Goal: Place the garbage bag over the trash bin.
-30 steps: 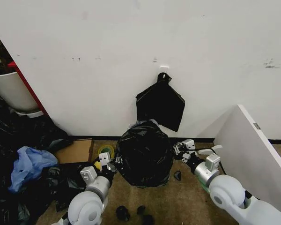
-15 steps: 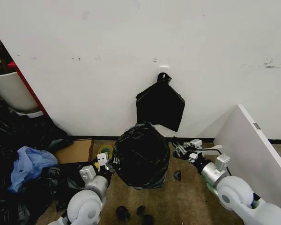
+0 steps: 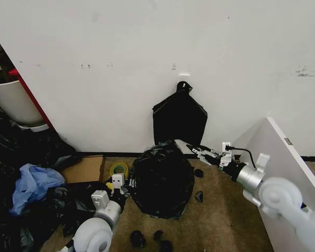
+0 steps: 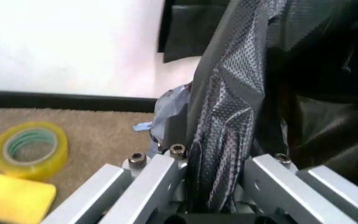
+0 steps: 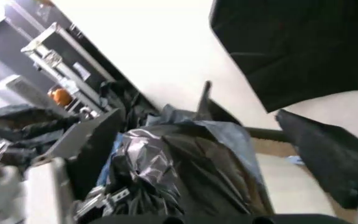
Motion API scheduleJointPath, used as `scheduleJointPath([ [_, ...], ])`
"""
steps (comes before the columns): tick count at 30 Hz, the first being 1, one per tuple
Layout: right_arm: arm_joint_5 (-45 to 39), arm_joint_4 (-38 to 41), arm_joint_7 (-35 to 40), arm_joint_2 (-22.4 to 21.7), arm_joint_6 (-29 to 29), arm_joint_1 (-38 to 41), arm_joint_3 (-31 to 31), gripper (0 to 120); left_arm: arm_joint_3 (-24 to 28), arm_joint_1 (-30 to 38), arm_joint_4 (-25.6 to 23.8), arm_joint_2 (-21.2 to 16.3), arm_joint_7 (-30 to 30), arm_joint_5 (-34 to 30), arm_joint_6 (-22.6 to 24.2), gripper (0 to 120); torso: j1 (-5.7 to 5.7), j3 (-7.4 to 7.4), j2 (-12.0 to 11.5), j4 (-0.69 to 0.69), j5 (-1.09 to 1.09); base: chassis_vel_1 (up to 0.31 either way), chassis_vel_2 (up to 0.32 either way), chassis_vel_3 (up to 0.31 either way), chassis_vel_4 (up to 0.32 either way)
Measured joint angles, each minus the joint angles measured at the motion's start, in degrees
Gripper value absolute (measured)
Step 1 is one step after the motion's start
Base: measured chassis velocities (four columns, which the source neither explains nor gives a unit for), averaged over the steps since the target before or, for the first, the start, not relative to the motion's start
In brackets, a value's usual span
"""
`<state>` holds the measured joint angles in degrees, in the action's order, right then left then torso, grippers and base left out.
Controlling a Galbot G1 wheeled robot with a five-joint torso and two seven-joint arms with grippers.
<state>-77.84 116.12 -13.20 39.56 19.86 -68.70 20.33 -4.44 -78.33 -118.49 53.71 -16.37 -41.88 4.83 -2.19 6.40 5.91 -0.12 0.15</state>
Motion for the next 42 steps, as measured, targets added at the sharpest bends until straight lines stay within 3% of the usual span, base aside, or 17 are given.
scheduleJointPath([
  [3,4.1,0.0,-1.0,0.4,0.1,1.2,-3.0,100,0.4,0.0,0.1,-0.1,0.6,0.5,0.0,1,0.00,0.00,0.0,0.00,0.00,0.000,0.000,0.000,0.000],
  [6,6.7,-0.6,-0.4,1.2,-0.4,3.0,-6.0,94,0.5,0.0,0.0,0.0,0.7,0.7,0.1,1,0.00,0.00,0.0,0.01,0.00,0.000,0.000,0.000,0.000],
  [13,8.1,-1.9,1.9,2.4,-1.1,6.5,-9.6,66,0.7,-0.4,-0.4,0.2,1.1,1.7,0.3,1,0.00,0.00,0.0,0.02,0.00,0.000,0.000,0.000,0.000],
  [15,8.1,-1.9,1.9,2.4,-1.1,6.6,-9.6,65,0.7,-0.4,-0.5,0.2,1.1,1.7,0.3,1,0.00,0.00,0.0,0.02,0.00,0.000,0.000,0.000,0.000],
  [21,8.0,-2.5,3.2,2.4,-1.2,7.2,-10.0,37,0.6,0.0,-1.5,0.3,1.3,1.6,0.9,1,0.00,0.00,0.0,0.00,0.00,0.000,0.000,0.000,0.000],
  [23,7.5,-2.5,3.4,2.5,-1.2,7.2,-10.1,35,0.6,0.0,-1.5,0.3,1.3,1.6,0.9,1,0.00,0.00,0.0,0.01,0.00,0.000,0.000,0.000,0.000],
  [32,5.7,-2.8,4.3,2.9,-2.5,7.3,-10.8,0,1.3,-0.4,-1.3,0.2,1.4,2.5,0.9,1,0.00,0.00,0.0,0.01,0.00,0.000,0.000,0.000,0.000],
  [37,7.5,-3.4,4.5,2.8,-2.2,7.5,-11.1,0,1.3,-0.3,-1.2,0.1,1.5,3.2,0.6,1,0.00,0.00,0.0,0.00,0.00,0.000,0.000,0.000,0.000],
  [42,10.6,-7.1,6.3,3.0,-1.9,10.3,-14.5,0,1.4,-1.9,0.2,0.3,5.5,11.6,-3.8,1,0.00,0.00,0.0,0.02,0.01,0.000,0.000,0.000,0.000],
])
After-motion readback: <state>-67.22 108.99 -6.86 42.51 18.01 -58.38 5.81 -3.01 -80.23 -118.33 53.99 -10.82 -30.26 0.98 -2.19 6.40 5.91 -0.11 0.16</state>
